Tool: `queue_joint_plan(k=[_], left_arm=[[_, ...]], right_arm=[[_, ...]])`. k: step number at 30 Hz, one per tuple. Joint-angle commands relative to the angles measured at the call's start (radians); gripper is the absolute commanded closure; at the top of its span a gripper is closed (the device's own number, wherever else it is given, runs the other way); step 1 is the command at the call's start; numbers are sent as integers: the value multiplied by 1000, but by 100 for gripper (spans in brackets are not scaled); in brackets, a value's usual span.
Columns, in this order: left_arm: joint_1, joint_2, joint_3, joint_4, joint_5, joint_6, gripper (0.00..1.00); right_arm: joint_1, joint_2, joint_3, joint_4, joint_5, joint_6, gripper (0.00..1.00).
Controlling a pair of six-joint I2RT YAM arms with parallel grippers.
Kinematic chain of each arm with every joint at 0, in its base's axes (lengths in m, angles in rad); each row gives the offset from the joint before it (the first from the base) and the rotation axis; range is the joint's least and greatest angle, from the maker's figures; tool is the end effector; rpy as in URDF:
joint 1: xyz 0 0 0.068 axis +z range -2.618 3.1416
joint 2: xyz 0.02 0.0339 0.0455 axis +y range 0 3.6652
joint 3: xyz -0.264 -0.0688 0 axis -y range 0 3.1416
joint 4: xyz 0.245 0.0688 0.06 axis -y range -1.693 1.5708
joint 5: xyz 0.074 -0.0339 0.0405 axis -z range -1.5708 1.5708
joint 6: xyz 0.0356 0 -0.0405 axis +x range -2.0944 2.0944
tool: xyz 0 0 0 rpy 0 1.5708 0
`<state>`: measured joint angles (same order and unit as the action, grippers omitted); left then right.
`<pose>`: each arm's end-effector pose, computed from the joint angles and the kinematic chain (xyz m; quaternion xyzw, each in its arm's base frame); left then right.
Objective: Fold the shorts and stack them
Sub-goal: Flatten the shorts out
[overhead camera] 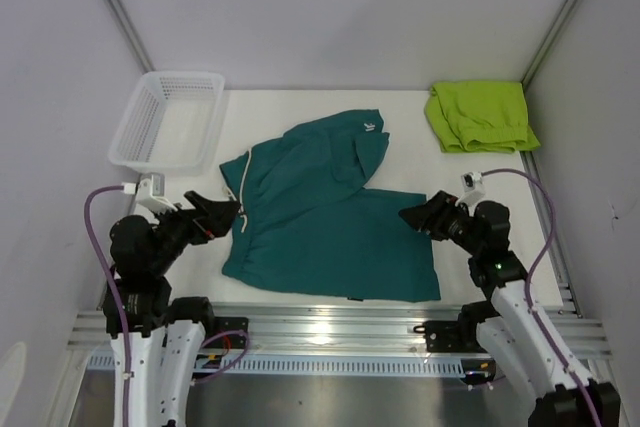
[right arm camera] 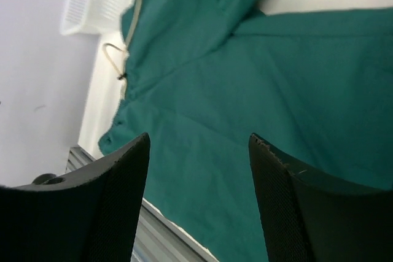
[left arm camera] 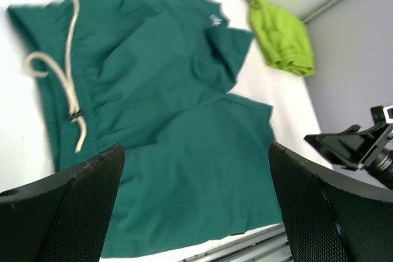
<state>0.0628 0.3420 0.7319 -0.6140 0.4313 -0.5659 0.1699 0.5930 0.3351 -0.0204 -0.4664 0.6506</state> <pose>0.0796 -0.0099 0.3270 -0.1092 0.7675 -0.3136 0.5484 0.1501 0.0420 0.2275 0.0497 0.7875 0.4029 0.4637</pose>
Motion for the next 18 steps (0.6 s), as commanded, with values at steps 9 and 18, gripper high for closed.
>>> queue_joint_plan(k=[9,18], left_arm=[[-3,366,-137,264,-66,-87,1],[-3,692,-20,529,-37,-155,1]], right_arm=[[138,669,530,28,290,-138,23],[174,1189,1154,-289,445,-406,26]])
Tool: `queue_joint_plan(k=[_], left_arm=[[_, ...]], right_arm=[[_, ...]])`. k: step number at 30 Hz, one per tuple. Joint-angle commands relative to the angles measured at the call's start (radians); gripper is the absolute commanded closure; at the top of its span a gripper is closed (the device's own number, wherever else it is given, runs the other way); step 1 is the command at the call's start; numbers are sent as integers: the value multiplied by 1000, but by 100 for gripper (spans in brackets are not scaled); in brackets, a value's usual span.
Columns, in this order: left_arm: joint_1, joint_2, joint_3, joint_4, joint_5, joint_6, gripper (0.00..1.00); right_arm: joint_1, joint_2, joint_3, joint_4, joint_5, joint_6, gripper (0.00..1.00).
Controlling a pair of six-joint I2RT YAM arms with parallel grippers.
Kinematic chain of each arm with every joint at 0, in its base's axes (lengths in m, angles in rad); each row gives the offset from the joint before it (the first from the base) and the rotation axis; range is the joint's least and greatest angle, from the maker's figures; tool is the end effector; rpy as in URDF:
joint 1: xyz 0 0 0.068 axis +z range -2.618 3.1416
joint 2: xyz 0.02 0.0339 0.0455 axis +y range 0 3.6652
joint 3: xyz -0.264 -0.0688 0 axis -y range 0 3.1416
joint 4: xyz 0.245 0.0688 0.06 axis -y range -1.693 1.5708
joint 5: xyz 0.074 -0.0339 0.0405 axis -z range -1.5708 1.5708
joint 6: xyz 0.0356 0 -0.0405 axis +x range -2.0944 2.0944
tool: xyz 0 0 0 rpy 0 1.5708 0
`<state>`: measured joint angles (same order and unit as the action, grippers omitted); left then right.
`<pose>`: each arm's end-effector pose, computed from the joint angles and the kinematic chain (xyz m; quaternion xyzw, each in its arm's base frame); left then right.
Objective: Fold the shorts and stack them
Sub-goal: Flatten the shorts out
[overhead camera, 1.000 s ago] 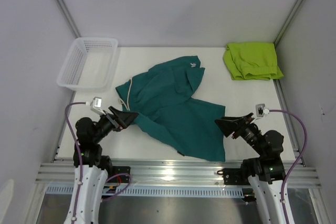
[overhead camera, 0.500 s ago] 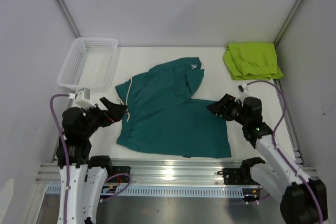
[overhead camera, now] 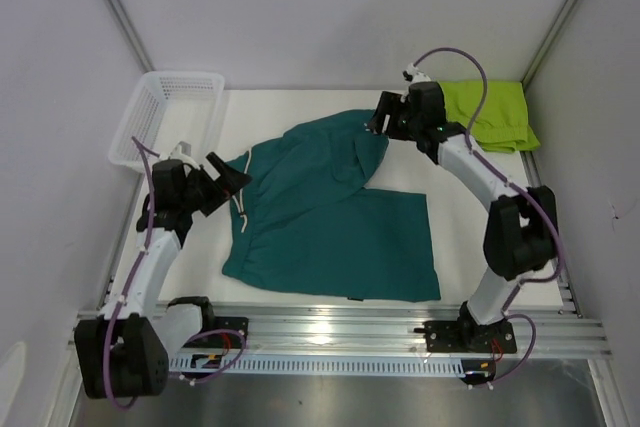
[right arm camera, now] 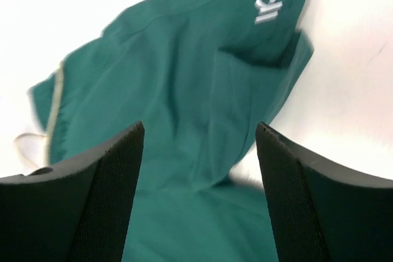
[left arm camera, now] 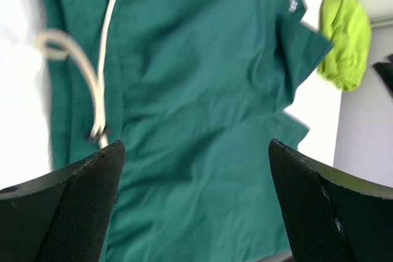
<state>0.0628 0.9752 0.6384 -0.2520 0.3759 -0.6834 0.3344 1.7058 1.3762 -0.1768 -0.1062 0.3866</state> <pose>0.2124 0.0003 0.2482 -0.2337 0.8388 -0.2983 0.3908 0.3789 0.1356 0.2995 -0.0045 0.8609 0.2215 0.4580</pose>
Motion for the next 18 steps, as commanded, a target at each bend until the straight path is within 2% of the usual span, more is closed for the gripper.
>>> queue_joint_plan(k=[1,5,10,16,18], left_arm=[[-3,81,79,192,24,-41,1],[-4,195,129,272,37,-79,1],[-4,330,162,411,55,-131,1],[-11,514,221,481,100,-166,1],[-15,554,218,525,107,-179,1]], right_arm=[[6,104,145,-138,73,-161,26],[-9,265,297,-178,19,-216,27],[-24,360,412,-202,-18,-245,28],[-47,416,455,-253,-81,-305,30],[-55,408,443,-265,-119,-316,35]])
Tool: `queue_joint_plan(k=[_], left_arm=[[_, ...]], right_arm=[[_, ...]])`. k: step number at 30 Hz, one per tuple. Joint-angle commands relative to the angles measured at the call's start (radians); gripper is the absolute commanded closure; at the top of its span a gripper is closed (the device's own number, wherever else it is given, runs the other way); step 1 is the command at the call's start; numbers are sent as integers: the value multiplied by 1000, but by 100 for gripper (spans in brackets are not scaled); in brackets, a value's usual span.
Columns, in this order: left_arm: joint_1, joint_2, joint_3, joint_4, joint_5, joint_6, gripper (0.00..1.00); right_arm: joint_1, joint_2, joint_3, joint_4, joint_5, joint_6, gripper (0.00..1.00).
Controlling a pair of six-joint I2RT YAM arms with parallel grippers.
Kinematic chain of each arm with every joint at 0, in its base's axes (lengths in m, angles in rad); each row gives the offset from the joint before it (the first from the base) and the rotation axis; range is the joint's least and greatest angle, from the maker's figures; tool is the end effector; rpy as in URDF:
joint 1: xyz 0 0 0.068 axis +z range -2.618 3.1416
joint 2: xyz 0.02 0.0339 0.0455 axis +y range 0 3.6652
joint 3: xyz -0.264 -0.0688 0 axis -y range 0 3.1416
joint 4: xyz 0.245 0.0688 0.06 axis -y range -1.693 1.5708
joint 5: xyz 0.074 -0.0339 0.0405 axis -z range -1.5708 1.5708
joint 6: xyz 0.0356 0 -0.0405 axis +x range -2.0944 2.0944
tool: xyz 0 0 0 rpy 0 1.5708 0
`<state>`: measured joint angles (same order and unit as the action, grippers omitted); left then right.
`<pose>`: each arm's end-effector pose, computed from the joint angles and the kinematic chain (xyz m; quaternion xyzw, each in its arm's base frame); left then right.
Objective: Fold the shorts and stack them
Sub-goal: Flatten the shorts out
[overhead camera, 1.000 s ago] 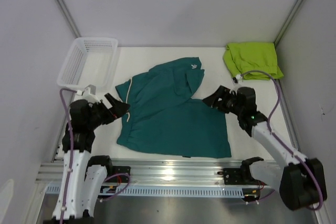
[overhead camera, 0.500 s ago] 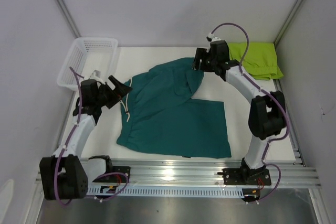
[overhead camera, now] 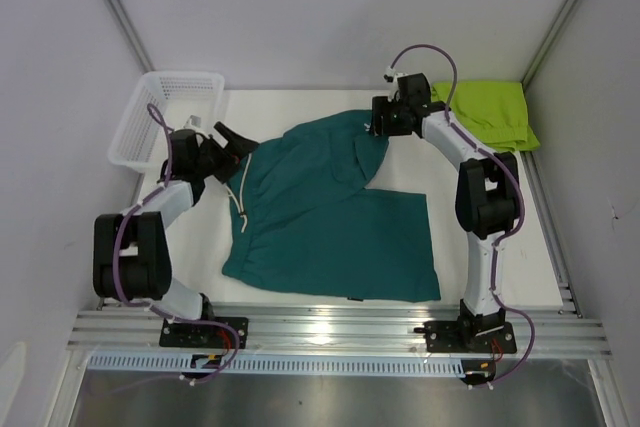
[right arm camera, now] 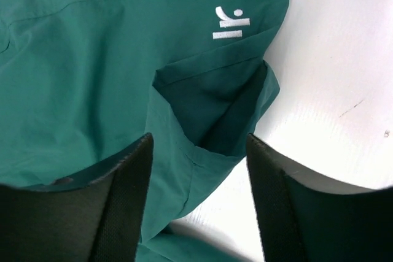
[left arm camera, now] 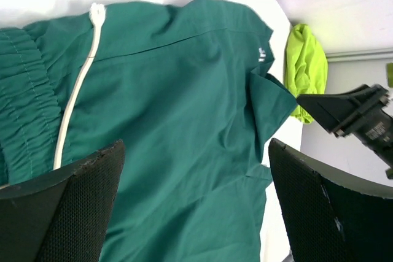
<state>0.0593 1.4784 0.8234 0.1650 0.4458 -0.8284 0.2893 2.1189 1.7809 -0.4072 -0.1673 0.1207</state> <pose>0.3205 0.0036 0.2248 -0.2564 0.8041 -0.3639 0.3940 0.4668 0.1451 0.2402 -0.1103 0.9067 0.1563 0.3758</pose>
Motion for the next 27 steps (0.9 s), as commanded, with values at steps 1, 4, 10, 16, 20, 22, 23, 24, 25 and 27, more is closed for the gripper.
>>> queue_joint_plan(k=[1,4,10,16,20,22,23,24,25,27], left_arm=[[-13,71,33,119,40,-38,1],[-21,146,33,171,62,-52,2],[-19,214,46,165,44,-32,3],[-21,263,80,124,31,-11,3],[-21,284,106,102,24,-5,3],[-19,286,112,91,22,2,3],[-19,284,114,90,18,3,3],[-19,283,115,88,16,5,3],[-19,281,117,85,14,8,3],[-19,275,126,70,5,14,3]], right_arm=[[-12,-10,23,-42,-61,-50,37],[-12,-52,-53,-22,-86,-44,49],[-21,-122,-159,42,-116,-18,69],[-26,-152,-192,59,-132,-23,75],[-27,-160,-196,77,-121,-39,54],[-33,-158,-184,94,-117,-44,49],[-35,-158,-178,96,-124,-52,48],[-38,-148,-169,99,-132,-55,46],[-38,-137,-137,88,-141,-61,46],[-38,-117,-97,65,-156,-84,46]])
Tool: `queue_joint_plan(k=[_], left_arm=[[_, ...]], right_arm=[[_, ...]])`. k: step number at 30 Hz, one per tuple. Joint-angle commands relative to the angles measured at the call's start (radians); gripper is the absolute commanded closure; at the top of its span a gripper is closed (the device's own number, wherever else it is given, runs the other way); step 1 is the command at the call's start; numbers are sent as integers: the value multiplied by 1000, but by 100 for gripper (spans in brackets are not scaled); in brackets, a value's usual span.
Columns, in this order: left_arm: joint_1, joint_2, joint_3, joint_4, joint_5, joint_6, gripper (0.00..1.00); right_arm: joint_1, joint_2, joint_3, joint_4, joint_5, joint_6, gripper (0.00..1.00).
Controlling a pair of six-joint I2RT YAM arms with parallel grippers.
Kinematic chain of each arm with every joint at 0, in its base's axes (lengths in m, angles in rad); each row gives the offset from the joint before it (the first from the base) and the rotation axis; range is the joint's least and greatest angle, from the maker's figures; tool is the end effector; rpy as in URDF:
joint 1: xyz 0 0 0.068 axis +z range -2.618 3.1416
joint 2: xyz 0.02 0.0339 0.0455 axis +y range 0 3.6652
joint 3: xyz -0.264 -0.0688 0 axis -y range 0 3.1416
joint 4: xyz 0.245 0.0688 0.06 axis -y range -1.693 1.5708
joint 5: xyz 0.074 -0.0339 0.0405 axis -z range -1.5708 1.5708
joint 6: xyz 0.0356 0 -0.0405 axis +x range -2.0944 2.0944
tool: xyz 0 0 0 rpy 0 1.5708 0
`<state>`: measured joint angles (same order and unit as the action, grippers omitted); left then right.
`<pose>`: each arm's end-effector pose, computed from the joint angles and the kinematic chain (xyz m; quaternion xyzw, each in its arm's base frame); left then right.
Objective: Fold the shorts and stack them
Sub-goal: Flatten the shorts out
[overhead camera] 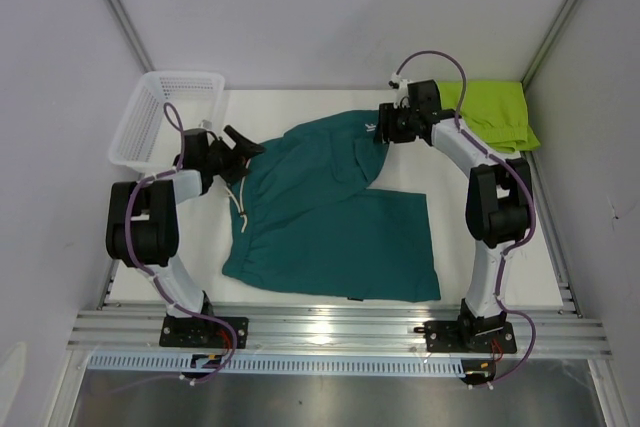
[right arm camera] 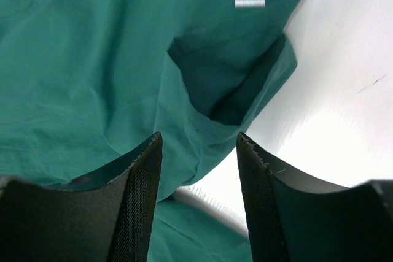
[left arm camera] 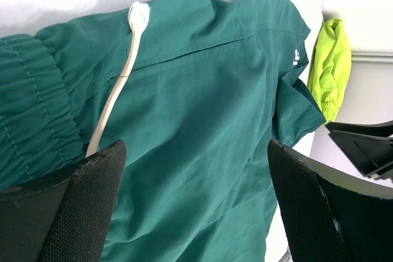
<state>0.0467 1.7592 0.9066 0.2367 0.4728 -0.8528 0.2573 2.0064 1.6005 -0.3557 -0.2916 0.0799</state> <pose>0.3625 0.0007 0.1668 -0.2785 0.8244 -0.3666 0.3293 0.4407 0.1266 0.2366 -0.1375 0.9009 0.1970 0.3615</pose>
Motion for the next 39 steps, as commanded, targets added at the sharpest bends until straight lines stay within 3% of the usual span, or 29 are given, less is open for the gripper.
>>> queue_joint_plan(k=[1,9,20,31,38,39], left_arm=[[-8,-7,46,-4,-22,40,3],[-7,6,78,-25,-23,44,3],[-5,28,103,-51,-26,49,3],[-5,65,144,-85,-40,55,3],[-5,72,158,-100,-45,57,3],[-5,69,161,-105,-46,57,3]], right_arm=[[-4,15,110,3,-32,-48,46],[-6,60,133,47,-81,-75,45],[10,144,216,-52,-139,-152,46],[11,95,156,-97,-150,-200,78],[39,91,131,-134,-54,-227,71],[45,89,133,-138,-31,-230,66]])
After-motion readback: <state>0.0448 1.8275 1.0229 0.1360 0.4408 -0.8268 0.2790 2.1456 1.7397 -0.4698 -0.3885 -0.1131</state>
